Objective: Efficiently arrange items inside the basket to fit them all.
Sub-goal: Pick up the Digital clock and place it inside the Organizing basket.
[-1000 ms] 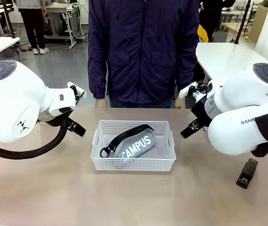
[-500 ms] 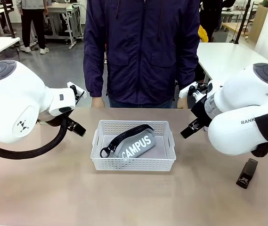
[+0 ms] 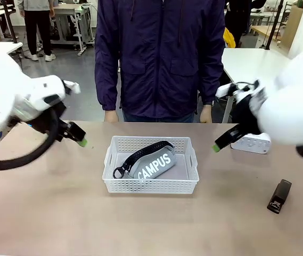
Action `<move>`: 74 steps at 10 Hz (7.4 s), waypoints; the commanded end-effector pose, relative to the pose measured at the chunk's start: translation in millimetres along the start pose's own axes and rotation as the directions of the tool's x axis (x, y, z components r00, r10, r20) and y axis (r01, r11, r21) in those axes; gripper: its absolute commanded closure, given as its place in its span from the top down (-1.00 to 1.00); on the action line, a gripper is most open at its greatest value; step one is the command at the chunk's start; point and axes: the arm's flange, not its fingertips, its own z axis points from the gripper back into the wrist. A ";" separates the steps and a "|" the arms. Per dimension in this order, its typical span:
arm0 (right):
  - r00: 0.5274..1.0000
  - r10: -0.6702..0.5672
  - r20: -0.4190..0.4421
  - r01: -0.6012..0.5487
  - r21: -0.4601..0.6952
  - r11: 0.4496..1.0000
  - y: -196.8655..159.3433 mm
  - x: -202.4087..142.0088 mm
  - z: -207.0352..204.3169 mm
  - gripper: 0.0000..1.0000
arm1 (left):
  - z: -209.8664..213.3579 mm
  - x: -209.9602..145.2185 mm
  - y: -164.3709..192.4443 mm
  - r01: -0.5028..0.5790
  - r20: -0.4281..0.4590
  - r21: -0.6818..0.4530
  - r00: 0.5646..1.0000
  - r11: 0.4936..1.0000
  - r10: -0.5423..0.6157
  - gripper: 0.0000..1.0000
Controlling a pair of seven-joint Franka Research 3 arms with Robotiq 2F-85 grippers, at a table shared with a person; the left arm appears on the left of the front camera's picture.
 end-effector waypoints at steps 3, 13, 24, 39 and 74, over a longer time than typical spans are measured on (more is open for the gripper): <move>0.925 -0.344 0.163 0.269 0.359 0.894 -79.6 -85.8 139.7 1.00 | 120.6 -89.3 69.8 -0.119 0.221 -0.398 0.950 0.910 0.221 1.00; 0.511 -0.835 0.202 0.384 0.816 0.432 -280.4 -278.2 154.0 1.00 | 105.1 -191.1 193.9 -0.264 0.220 -0.818 0.678 0.511 0.702 1.00; 0.518 -0.839 0.167 0.398 0.821 0.410 -273.2 -280.4 154.4 1.00 | 121.6 -189.8 245.1 -0.272 0.206 -0.828 0.666 0.490 0.717 1.00; 0.787 -0.617 -0.009 0.608 -0.160 0.778 -152.8 0.3 68.7 1.00 | 121.6 -189.8 245.1 -0.272 0.206 -0.828 0.666 0.490 0.717 1.00; 0.527 0.732 -0.432 -0.712 0.246 0.658 -264.2 83.1 -29.6 1.00 | 121.6 -189.8 245.1 -0.272 0.206 -0.828 0.666 0.490 0.717 1.00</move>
